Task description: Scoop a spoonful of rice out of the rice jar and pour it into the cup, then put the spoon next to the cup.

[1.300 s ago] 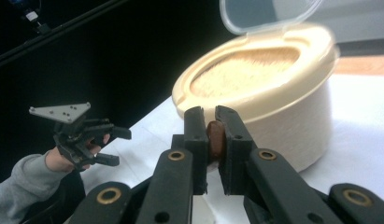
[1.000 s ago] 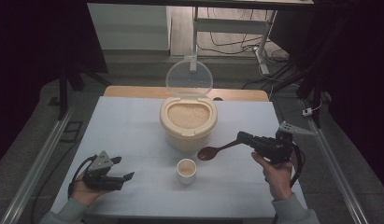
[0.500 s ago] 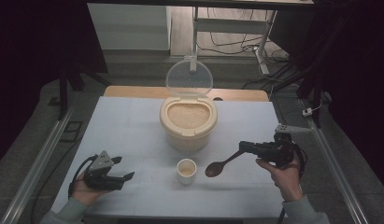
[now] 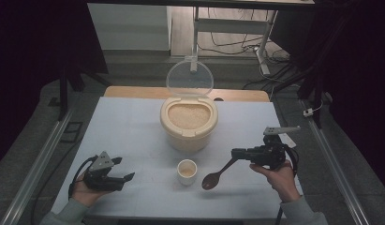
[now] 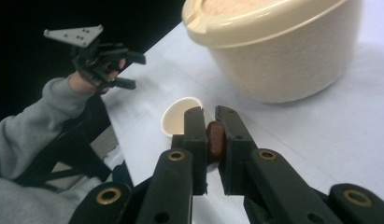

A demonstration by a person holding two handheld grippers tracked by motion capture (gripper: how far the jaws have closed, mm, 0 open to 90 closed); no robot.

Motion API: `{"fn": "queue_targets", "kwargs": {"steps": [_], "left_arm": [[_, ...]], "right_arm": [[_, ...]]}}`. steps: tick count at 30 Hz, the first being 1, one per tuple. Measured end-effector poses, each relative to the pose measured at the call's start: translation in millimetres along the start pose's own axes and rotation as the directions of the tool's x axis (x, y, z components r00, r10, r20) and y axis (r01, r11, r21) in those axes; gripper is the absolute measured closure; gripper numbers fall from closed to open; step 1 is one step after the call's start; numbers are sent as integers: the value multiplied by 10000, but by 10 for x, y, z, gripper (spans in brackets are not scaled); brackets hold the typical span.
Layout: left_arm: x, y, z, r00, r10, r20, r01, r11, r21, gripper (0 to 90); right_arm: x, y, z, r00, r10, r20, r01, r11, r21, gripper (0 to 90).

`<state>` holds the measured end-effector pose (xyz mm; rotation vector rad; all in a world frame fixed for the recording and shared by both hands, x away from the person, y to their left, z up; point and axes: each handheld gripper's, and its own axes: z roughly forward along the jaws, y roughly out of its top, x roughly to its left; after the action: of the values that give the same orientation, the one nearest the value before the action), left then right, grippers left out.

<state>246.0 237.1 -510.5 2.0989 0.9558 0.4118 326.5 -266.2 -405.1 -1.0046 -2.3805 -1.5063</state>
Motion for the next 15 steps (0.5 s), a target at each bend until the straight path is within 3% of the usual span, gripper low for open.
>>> {"fn": "queue_targets", "kwargs": {"steps": [6,15], "left_arm": [[-4,0,-7,10000,14,-11,-14,10000,-23,226],[1,1,-2,10000,30,-3,-30,10000,-8,226]], "right_arm": [[13,43,157,9993,-101,-356,132,9961,877,830],[29,99,481,9982,-228,-560,342,9770,2106,828]]}}
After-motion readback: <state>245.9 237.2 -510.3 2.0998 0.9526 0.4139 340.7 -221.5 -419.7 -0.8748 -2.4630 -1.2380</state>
